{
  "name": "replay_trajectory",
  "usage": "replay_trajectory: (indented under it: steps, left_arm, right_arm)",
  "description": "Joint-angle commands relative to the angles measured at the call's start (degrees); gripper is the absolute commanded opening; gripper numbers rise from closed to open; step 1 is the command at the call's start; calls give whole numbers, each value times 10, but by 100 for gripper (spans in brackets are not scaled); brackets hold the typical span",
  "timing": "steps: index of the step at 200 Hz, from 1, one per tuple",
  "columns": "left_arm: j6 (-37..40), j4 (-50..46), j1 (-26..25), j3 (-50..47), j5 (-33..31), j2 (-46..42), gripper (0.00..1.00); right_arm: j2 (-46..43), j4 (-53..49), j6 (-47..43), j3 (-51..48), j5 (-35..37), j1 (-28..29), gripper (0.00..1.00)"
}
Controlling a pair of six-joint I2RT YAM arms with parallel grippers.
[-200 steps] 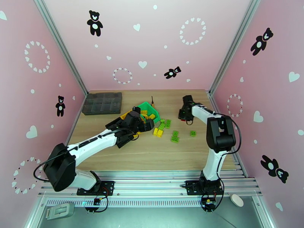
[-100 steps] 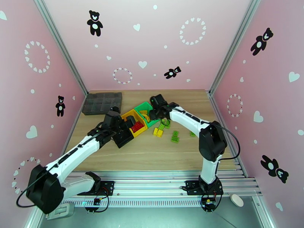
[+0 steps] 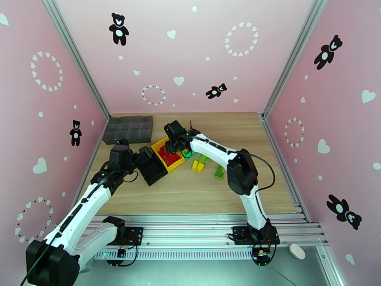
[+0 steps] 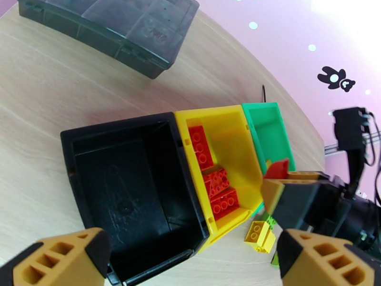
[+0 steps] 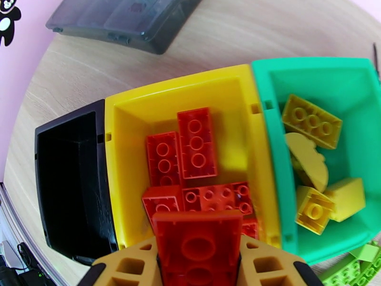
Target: Sort the legos into containers by color
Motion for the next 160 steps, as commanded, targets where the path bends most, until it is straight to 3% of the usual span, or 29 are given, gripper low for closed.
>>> replay_trajectory:
  steps: [1,34,88,160]
  left_arm:
    - [-4,-10,6,-12,18,-7,98]
    - [-3,-6,5,-13,26,-4,98]
    - [8,-10,-5,-2,32,6,98]
    - [13,-11,-133,39,-42,63,98]
  right_arm:
    - [15,-23,9,33,-4,3,38]
    - [4,-24,8,30,2,3,52]
    - [-47,-19,1,-4,28,3,58]
    - [-171,13,2,-149,78,-19,58]
